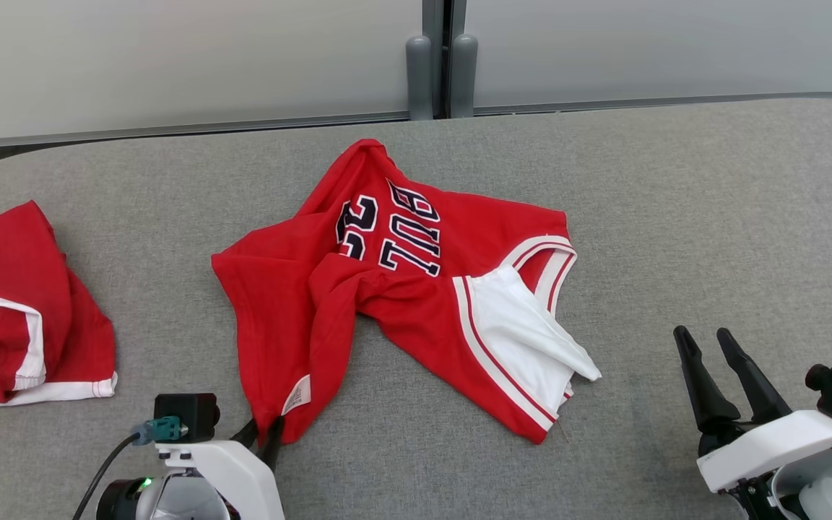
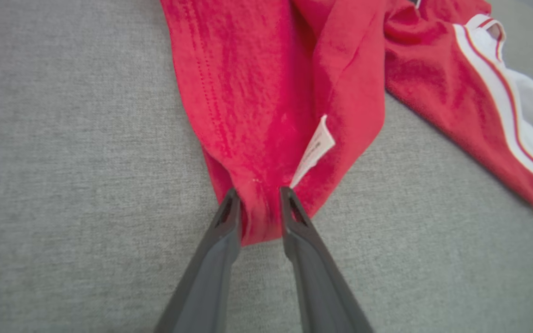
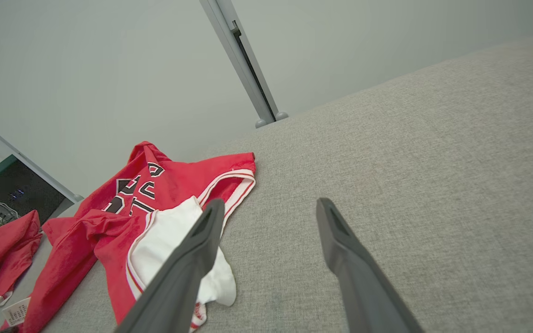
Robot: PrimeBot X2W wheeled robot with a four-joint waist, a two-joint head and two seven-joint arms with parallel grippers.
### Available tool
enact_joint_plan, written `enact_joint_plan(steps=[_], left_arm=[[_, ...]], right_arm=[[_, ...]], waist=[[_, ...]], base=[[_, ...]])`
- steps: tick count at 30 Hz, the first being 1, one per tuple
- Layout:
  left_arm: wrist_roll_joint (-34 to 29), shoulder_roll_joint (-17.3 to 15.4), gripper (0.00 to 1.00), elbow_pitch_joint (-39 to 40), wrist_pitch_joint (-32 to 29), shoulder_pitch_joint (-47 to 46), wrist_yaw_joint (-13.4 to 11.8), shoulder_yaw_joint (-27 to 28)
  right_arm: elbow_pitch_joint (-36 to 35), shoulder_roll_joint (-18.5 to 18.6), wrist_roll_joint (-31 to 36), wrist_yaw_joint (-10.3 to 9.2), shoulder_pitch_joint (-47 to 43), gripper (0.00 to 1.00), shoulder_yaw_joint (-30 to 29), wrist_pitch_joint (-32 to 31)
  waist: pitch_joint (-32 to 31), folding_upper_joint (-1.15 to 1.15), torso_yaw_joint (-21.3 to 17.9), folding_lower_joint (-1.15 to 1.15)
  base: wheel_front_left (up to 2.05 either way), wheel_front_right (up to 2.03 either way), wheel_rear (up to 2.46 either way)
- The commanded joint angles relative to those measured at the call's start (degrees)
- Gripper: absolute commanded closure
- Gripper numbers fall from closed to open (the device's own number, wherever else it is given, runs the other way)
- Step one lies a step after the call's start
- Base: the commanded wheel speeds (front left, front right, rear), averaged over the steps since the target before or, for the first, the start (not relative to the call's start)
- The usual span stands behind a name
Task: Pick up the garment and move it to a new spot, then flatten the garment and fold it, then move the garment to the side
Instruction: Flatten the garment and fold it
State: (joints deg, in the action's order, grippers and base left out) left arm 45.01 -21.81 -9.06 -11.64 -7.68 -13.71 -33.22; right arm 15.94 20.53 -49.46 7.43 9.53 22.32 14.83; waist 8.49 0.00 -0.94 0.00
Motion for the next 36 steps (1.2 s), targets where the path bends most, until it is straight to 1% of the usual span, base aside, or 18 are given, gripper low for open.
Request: enact_joint_plan(steps=[1,2,3,6,9,12,14,21,25,26,27,28,31,36], left_arm=[[0.2,-0.12,0.62,-0.24,0.43,-1.33,0.13,0.39],[0.17,-0.02,0.85,-0.63,0.64,-1.49,0.31,0.42],[0.17,0.12,1.0,-0.91,0.99,-1.51,0.47,0.45],[0.07,0.23,1.0,-1.45,1.84,-1.52,0.57,0.67],[-0.39,-0.3,1.0,-0.77,3.11,-1.27,-0.07,1.32],[-0.9,-1.3,1.0,1.01,4.36,-0.24,-0.8,2.1],[-1.18,-2.54,1.0,2.35,4.97,0.77,-1.54,2.84],[0.33,-6.04,1.0,4.9,4.22,5.67,-3.57,4.96],[1.13,-6.13,1.0,4.55,3.91,7.35,-4.64,5.5],[1.22,-6.11,0.81,3.99,3.96,7.52,-4.64,5.49],[1.22,-6.03,0.07,3.47,4.01,7.57,-4.54,5.31],[1.25,-5.75,0.0,3.14,4.25,7.5,-4.25,5.16],[1.09,-5.2,0.0,2.72,5.39,6.71,-3.95,5.18],[-1.23,-5.32,0.0,5.0,7.41,5.94,-6.33,5.56]], right_arm=[[0.18,0.16,-0.23,0.12,0.61,0.0,-0.14,0.33],[0.23,0.12,-0.24,0.13,0.69,0.0,-0.21,0.34],[0.29,0.14,-0.3,0.13,0.72,0.0,-0.33,0.36],[0.51,0.1,-0.31,0.12,0.61,0.0,-0.4,0.4],[0.56,0.09,-0.23,0.12,0.44,0.0,-0.55,0.43],[0.4,0.21,0.02,0.12,0.04,0.0,-0.67,0.45],[0.24,0.25,0.18,0.12,-0.33,0.0,-0.73,0.44],[-0.02,0.9,0.52,0.12,-0.74,0.0,-1.0,0.46],[-0.17,1.19,0.61,0.12,-1.04,0.0,-0.96,0.39],[-0.23,1.25,0.66,0.12,-1.01,0.0,-0.91,0.28],[-0.31,1.31,0.66,0.12,-0.9,0.0,-0.84,0.13],[-0.43,1.35,0.73,0.12,-0.78,0.0,-0.65,-0.04],[-0.92,1.55,0.49,0.12,-0.4,0.0,-0.1,-0.52],[-0.36,1.05,0.1,0.12,0.46,0.0,1.18,-2.43]], waist=[[0.04,0.0,-0.06,0.0],[0.06,0.0,-0.06,0.0],[0.08,0.0,-0.01,0.0],[-0.03,0.0,0.26,0.0],[-0.23,0.0,0.95,0.0],[-0.57,0.0,1.96,0.0],[-0.88,0.0,2.77,0.0],[-1.69,0.0,5.21,0.0],[-2.02,0.0,5.86,0.0],[-2.04,0.0,5.93,0.0],[-2.03,0.0,5.98,0.0],[-2.02,0.0,6.01,0.0],[-2.0,0.0,6.12,0.0],[-2.29,0.0,6.15,0.0]], base=[[0.0,0.0,0.0],[0.0,0.0,0.0],[0.0,0.0,0.0],[0.0,0.0,0.0],[0.0,0.0,0.0],[0.0,0.0,0.0],[0.0,0.0,0.0],[0.0,0.0,0.0],[0.0,0.0,0.0],[0.0,0.0,0.0],[0.0,0.0,0.0],[0.0,0.0,0.0],[0.0,0.0,0.0],[0.0,0.0,0.0]])
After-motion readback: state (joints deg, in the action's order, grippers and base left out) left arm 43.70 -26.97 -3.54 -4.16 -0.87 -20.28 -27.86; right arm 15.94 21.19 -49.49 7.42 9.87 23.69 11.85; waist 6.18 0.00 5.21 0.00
